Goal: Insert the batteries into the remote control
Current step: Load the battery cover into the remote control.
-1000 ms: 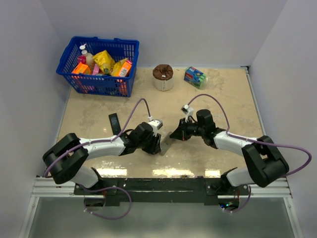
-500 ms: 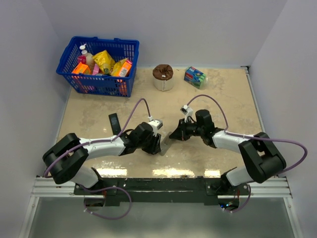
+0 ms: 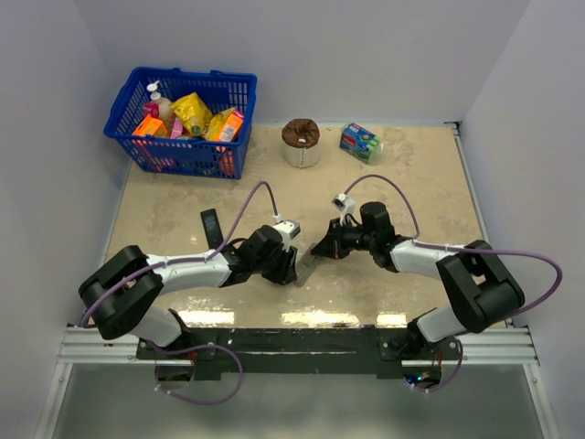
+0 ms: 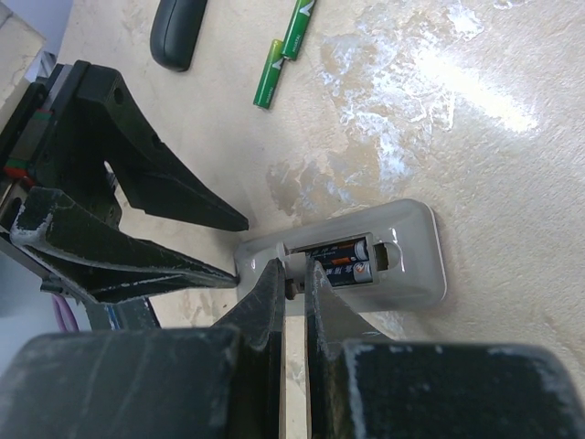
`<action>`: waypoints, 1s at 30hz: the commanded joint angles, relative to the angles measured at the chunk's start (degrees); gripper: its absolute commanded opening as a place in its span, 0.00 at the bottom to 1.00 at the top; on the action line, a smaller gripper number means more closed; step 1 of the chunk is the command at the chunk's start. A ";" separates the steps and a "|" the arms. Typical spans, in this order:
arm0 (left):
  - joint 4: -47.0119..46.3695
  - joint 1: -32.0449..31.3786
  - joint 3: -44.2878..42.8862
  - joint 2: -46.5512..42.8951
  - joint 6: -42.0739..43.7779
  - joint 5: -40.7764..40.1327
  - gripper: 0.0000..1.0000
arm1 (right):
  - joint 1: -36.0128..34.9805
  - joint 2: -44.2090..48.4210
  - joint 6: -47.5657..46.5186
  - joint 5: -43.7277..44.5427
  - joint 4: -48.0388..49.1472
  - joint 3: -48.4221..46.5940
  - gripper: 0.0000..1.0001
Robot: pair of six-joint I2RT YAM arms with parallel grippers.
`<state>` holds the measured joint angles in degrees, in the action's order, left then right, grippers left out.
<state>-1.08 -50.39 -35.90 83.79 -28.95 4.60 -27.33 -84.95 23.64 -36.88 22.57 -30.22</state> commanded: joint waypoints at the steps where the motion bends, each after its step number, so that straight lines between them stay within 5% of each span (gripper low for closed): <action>1: -0.24 -0.23 -0.66 -0.21 -0.49 -0.91 0.45 | -0.18 -1.62 -0.35 -1.87 0.38 -0.63 0.00; 14: -0.24 -0.32 -1.01 0.32 -0.85 -1.09 0.45 | -0.18 -2.68 -0.17 -0.21 -9.82 -3.36 0.00; 30: -0.15 -0.23 -1.72 1.20 -1.11 -1.26 0.45 | -0.18 -4.61 2.99 -1.51 -0.43 2.62 0.00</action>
<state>-1.06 -50.39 -35.92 83.81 -29.41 4.47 -26.79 -87.39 26.48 -36.77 22.92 -30.89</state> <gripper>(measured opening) 0.452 0.052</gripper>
